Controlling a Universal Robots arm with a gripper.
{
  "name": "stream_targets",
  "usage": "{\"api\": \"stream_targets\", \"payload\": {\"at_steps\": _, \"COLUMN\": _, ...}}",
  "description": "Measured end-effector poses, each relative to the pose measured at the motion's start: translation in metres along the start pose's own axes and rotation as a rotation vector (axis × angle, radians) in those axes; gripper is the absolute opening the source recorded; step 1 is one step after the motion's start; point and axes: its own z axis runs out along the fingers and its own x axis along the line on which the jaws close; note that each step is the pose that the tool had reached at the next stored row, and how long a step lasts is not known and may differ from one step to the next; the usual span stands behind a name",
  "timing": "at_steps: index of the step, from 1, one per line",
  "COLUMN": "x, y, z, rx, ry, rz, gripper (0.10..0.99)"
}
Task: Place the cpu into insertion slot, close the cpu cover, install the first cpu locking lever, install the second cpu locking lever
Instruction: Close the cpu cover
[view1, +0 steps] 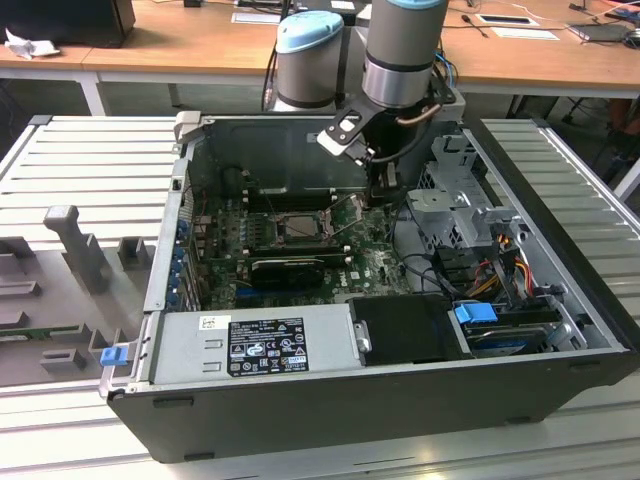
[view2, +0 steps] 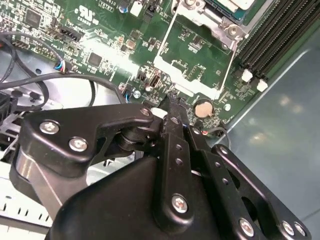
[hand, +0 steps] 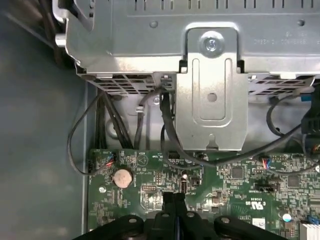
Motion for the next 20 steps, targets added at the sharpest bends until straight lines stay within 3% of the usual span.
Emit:
{"api": "stream_targets", "payload": {"at_steps": 3, "x": -0.0002, "y": -0.0003, "z": 0.0055, "rx": 0.001, "ry": -0.0001, "rz": 0.0, "gripper": 0.106}}
{"api": "stream_targets", "payload": {"at_steps": 7, "x": -0.0002, "y": -0.0003, "z": 0.0054, "rx": 0.033, "ry": 0.0005, "rz": 0.001, "gripper": 0.106}}
{"api": "stream_targets", "payload": {"at_steps": 9, "x": -0.0002, "y": -0.0003, "z": 0.0054, "rx": 0.04, "ry": 0.0008, "rz": 0.002, "gripper": 0.106}}
{"api": "stream_targets", "payload": {"at_steps": 15, "x": -0.0003, "y": -0.001, "z": 0.0053, "rx": 0.042, "ry": 0.0009, "rz": 0.0, "gripper": 0.106}}
{"api": "stream_targets", "payload": {"at_steps": 20, "x": -0.0002, "y": -0.0057, "z": 0.0051, "rx": 0.042, "ry": 0.0012, "rz": 0.001, "gripper": 0.106}}
